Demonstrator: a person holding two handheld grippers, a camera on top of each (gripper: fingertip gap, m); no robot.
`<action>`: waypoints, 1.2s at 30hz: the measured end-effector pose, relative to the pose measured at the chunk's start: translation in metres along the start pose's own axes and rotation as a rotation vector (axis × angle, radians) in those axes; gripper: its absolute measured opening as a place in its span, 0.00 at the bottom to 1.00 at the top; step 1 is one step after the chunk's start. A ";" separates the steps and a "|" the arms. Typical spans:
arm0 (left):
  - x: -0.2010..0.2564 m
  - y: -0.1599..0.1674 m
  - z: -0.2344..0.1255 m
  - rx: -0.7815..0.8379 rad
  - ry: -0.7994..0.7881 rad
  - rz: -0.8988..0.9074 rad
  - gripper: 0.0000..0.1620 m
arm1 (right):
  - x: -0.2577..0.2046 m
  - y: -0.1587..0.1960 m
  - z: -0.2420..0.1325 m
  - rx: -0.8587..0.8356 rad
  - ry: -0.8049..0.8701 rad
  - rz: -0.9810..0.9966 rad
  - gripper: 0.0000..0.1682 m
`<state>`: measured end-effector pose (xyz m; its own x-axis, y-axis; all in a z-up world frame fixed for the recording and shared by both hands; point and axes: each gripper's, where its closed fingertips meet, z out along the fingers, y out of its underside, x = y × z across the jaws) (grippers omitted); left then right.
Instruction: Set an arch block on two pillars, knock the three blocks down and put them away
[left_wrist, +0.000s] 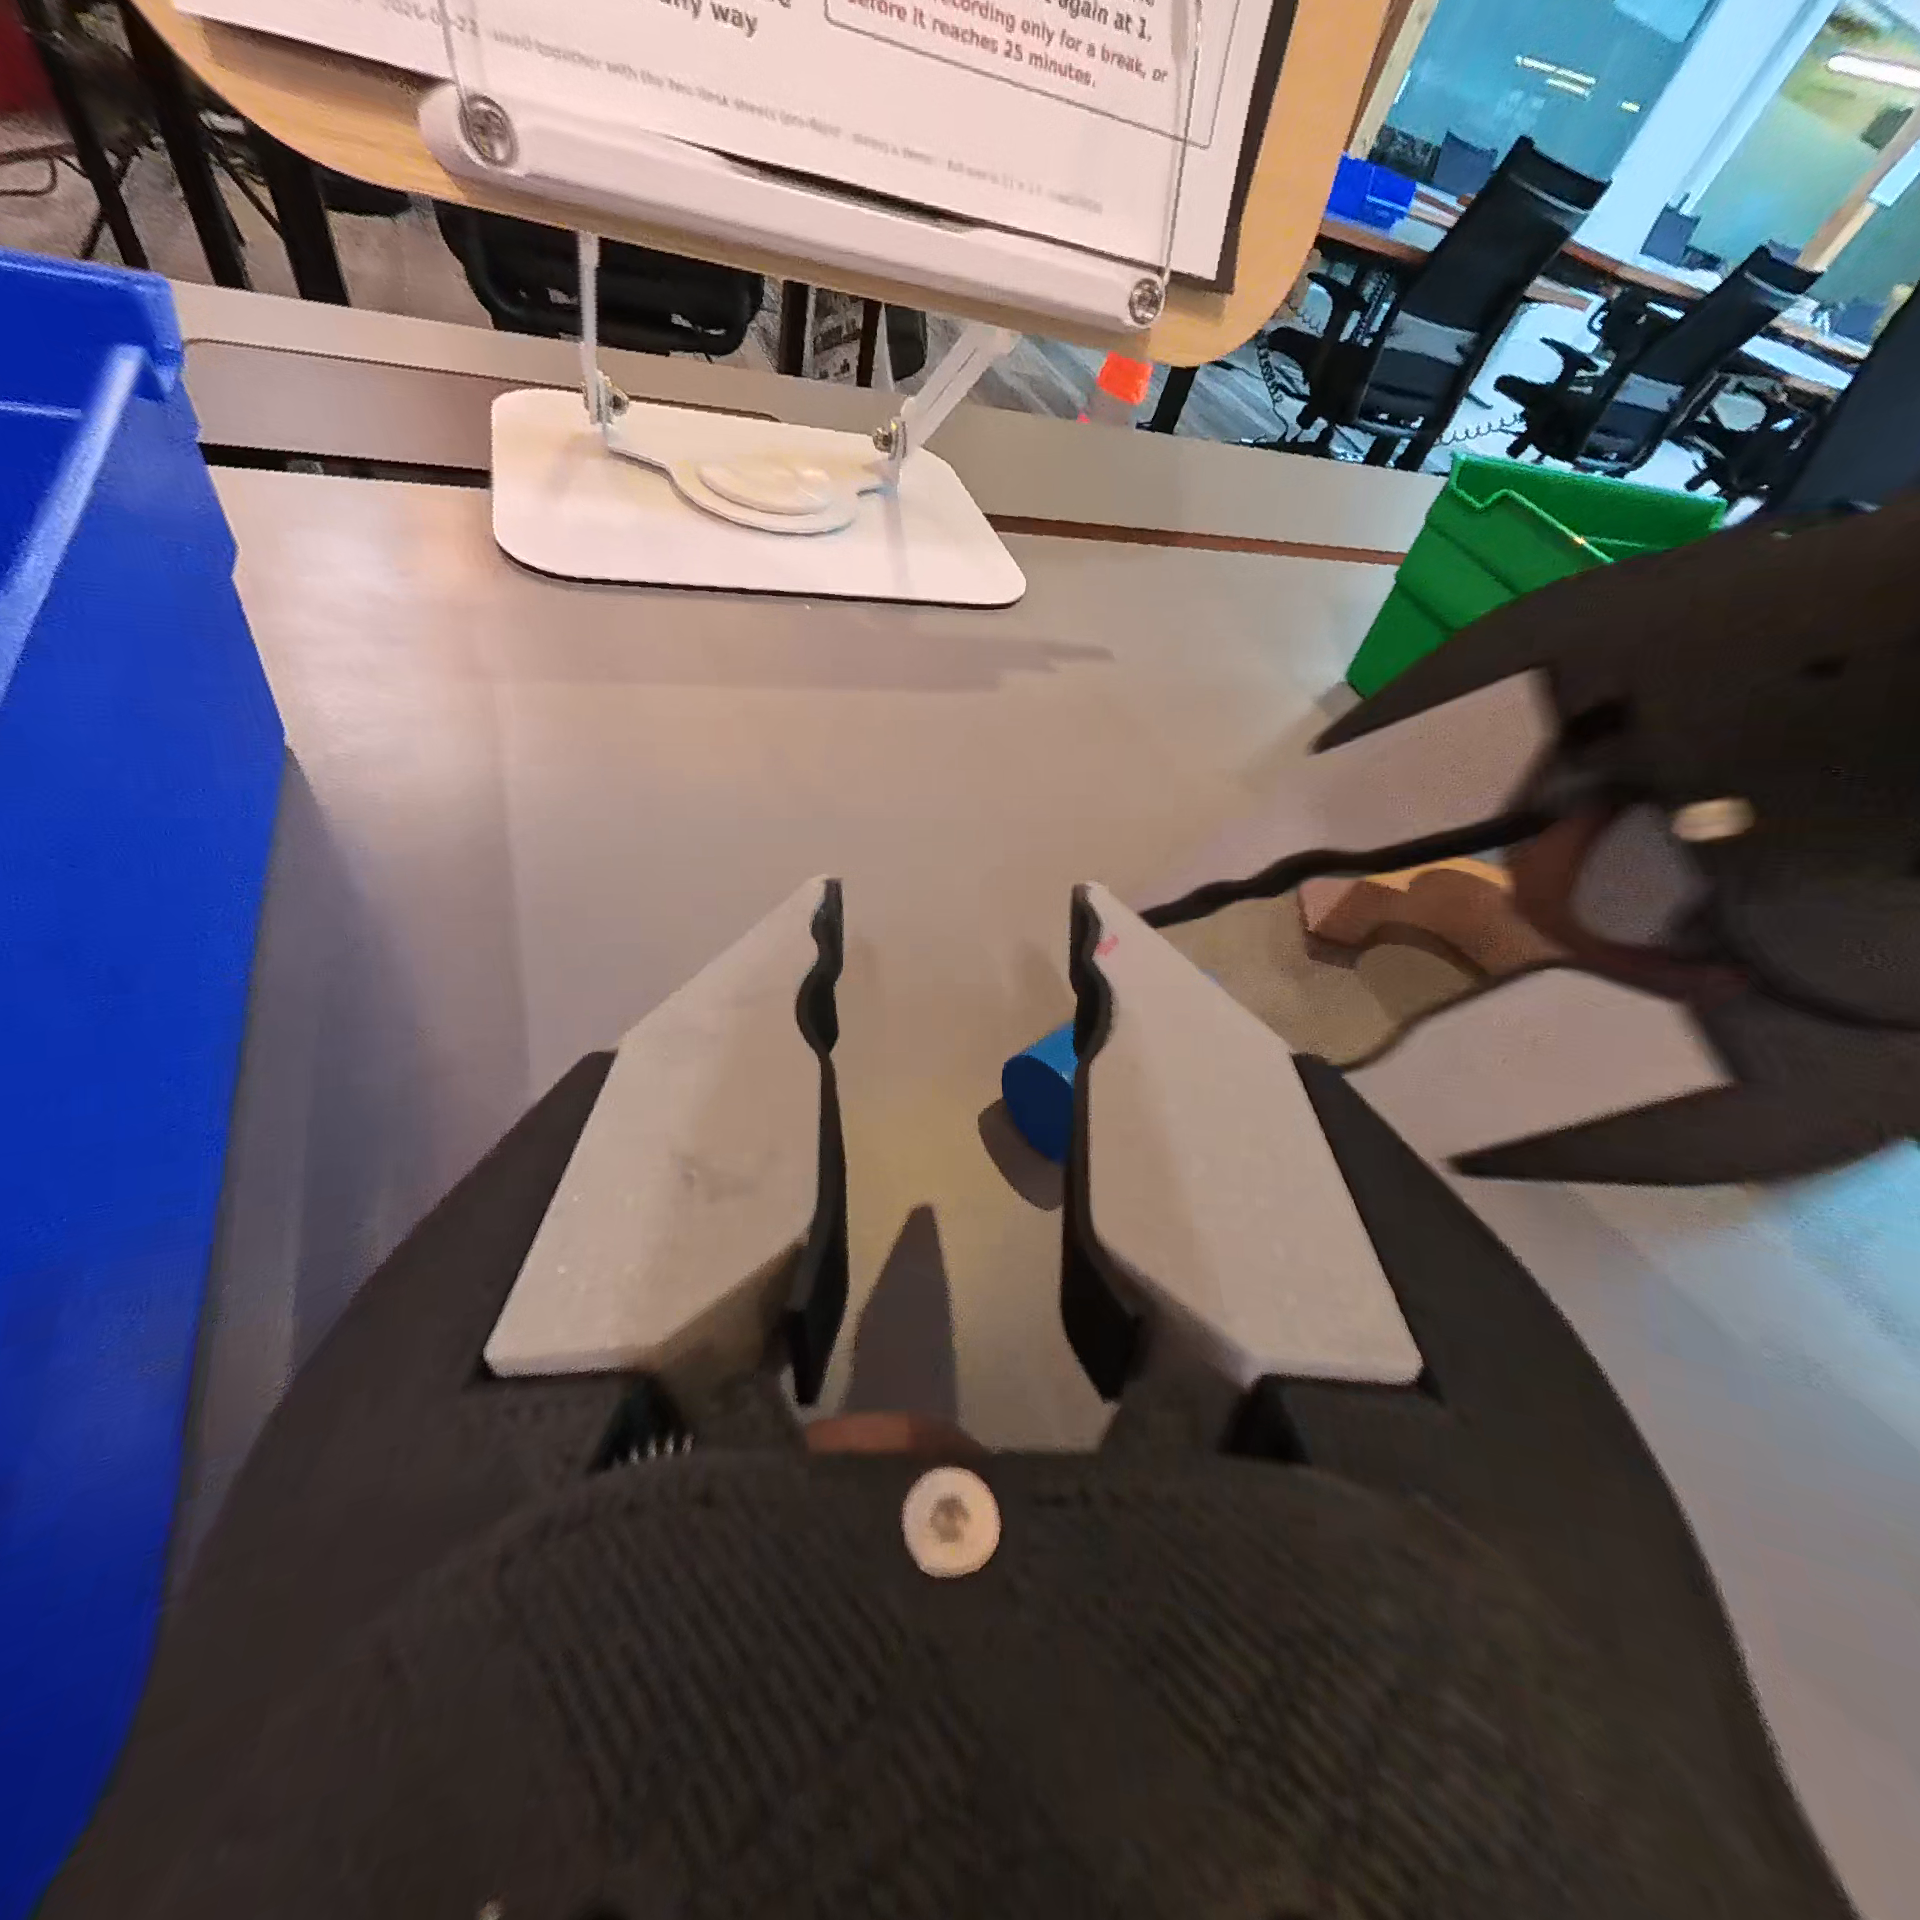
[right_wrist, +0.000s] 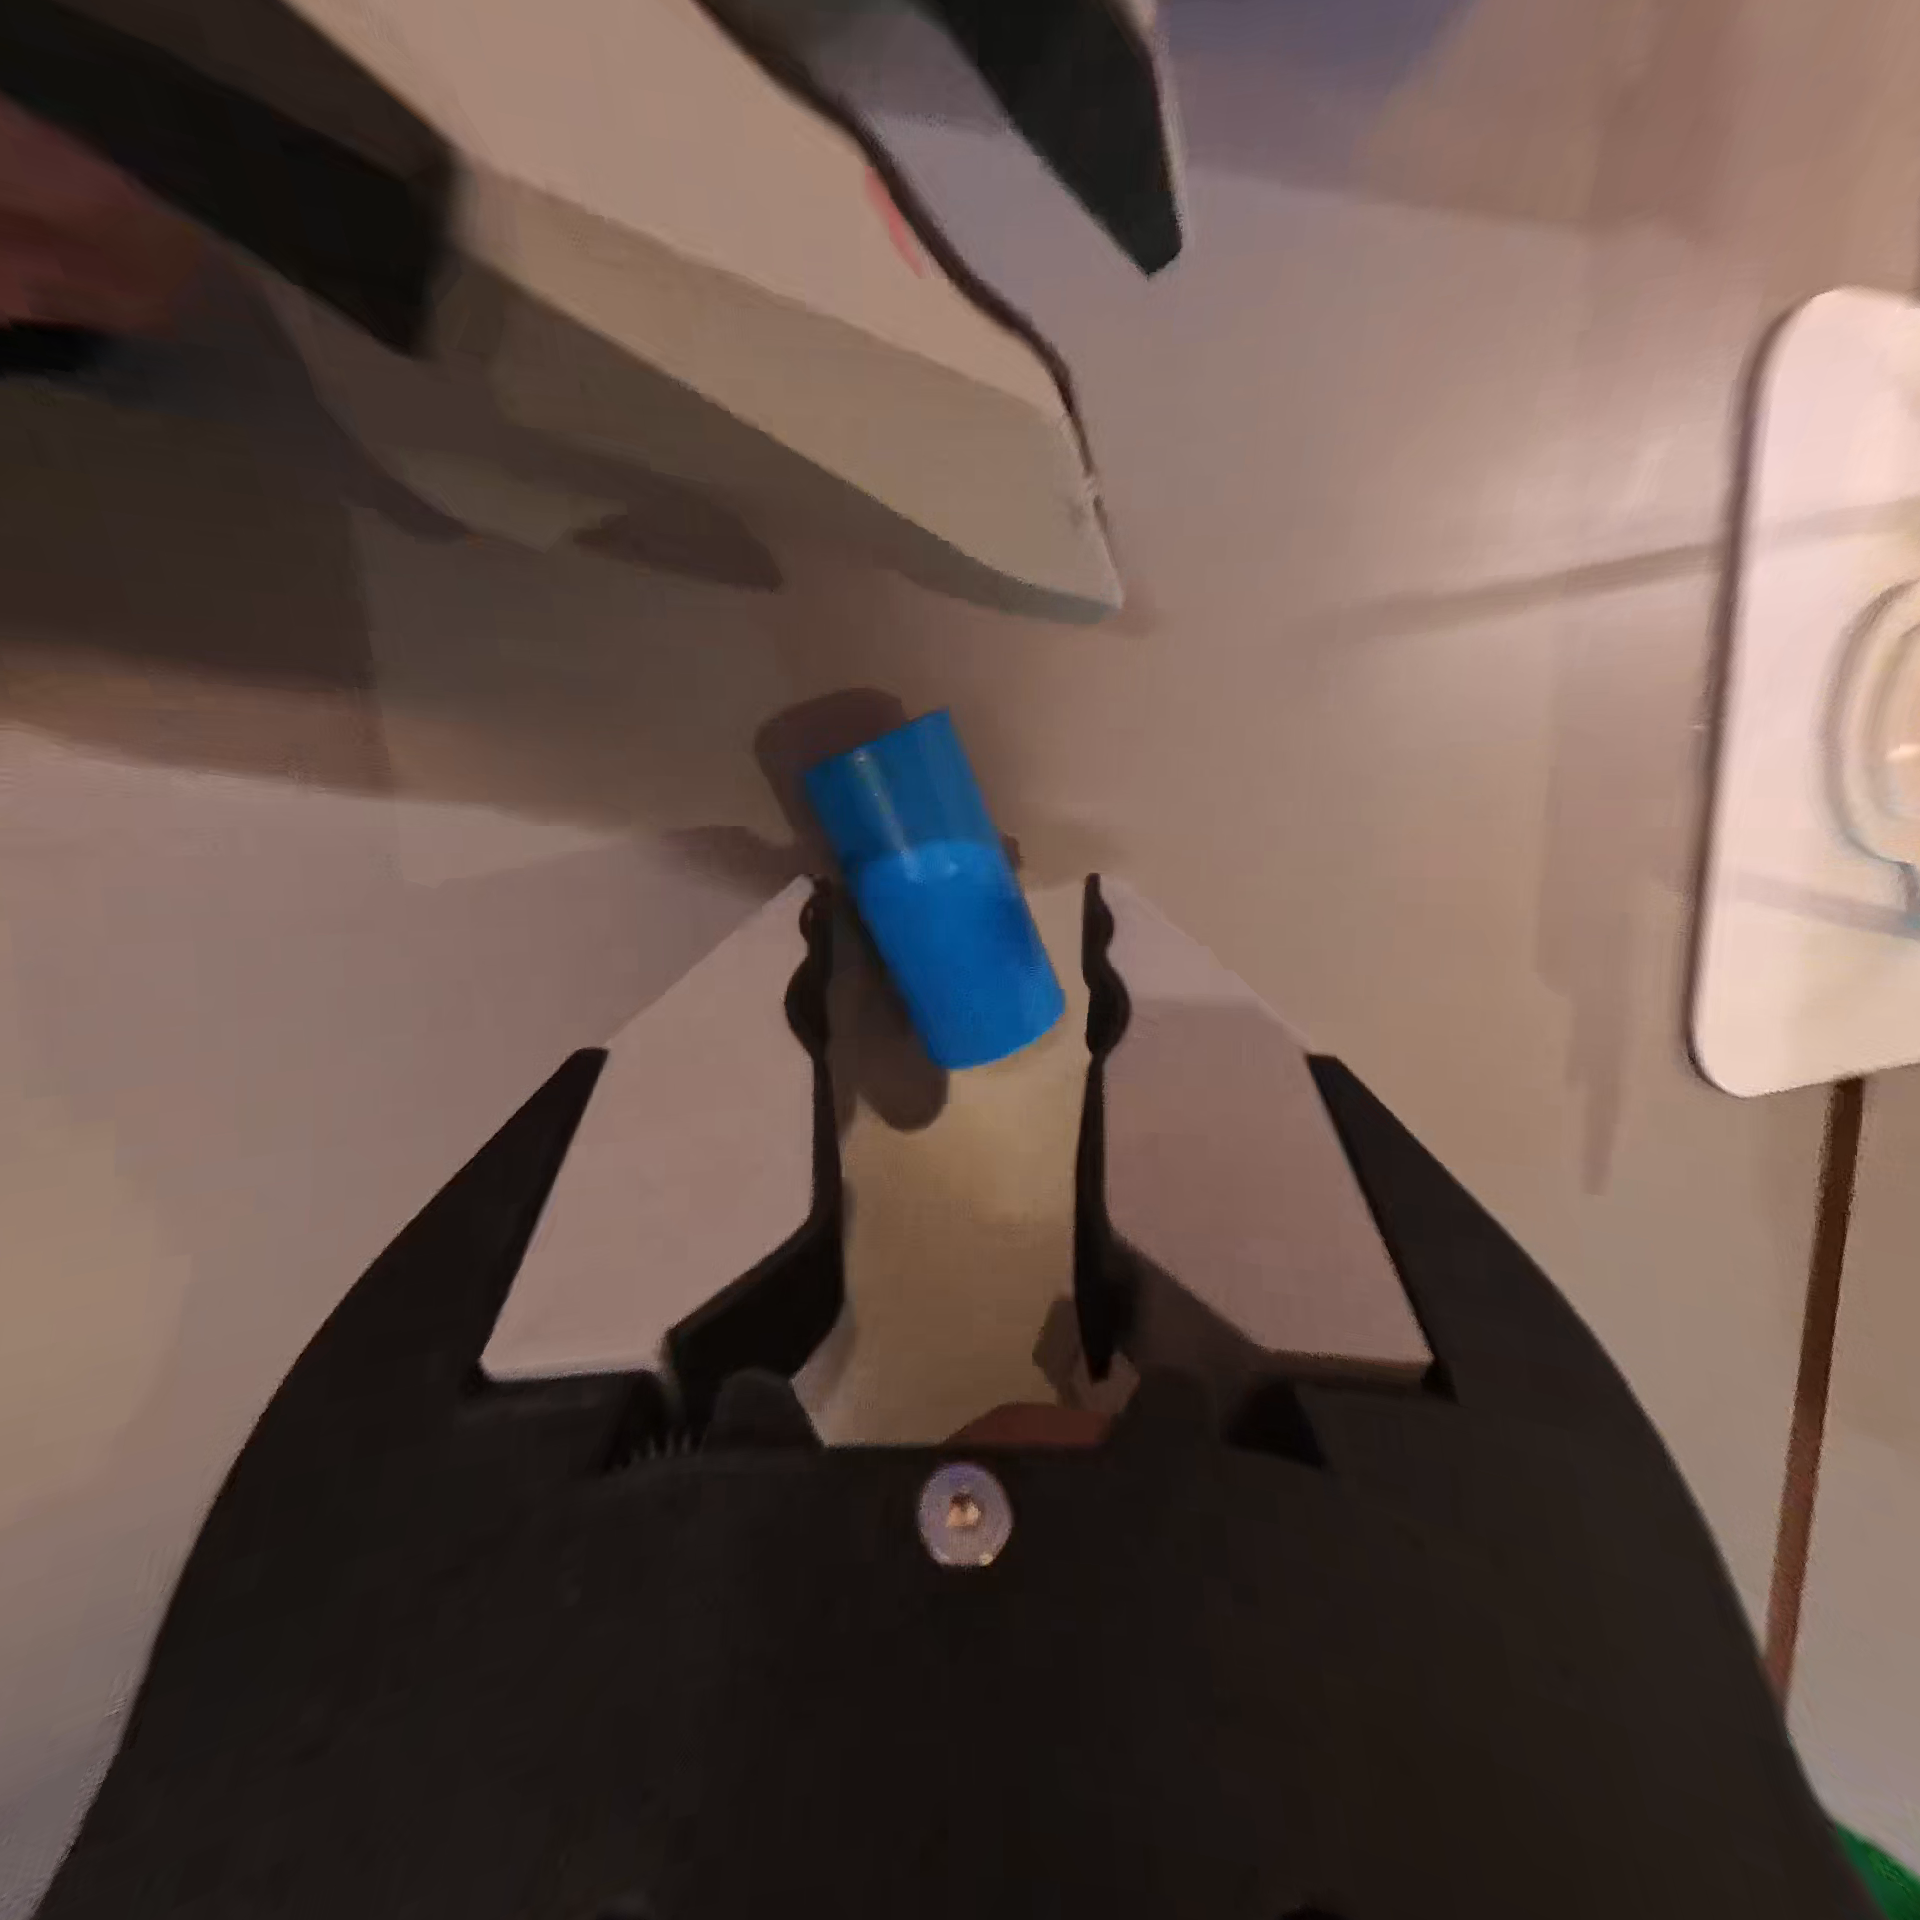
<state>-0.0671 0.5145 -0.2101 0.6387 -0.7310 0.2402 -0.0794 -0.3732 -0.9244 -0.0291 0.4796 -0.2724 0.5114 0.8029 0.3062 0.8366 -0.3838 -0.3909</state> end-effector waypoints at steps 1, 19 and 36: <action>-0.001 0.001 0.000 -0.006 -0.002 -0.001 0.25 | -0.003 -0.001 0.008 -0.003 -0.038 0.001 0.19; 0.024 0.020 0.010 -0.102 0.080 0.073 0.28 | 0.083 0.151 -0.212 -0.066 0.626 0.479 0.17; 0.032 0.027 0.013 -0.130 0.098 0.111 0.28 | 0.052 0.105 -0.123 -0.113 0.295 0.475 0.23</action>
<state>-0.0390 0.4889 -0.2311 0.5433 -0.8217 0.1722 -0.2473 -0.3527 -0.9025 0.1095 0.4250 -0.1911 0.8561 0.3752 0.3554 0.5090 -0.7312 -0.4542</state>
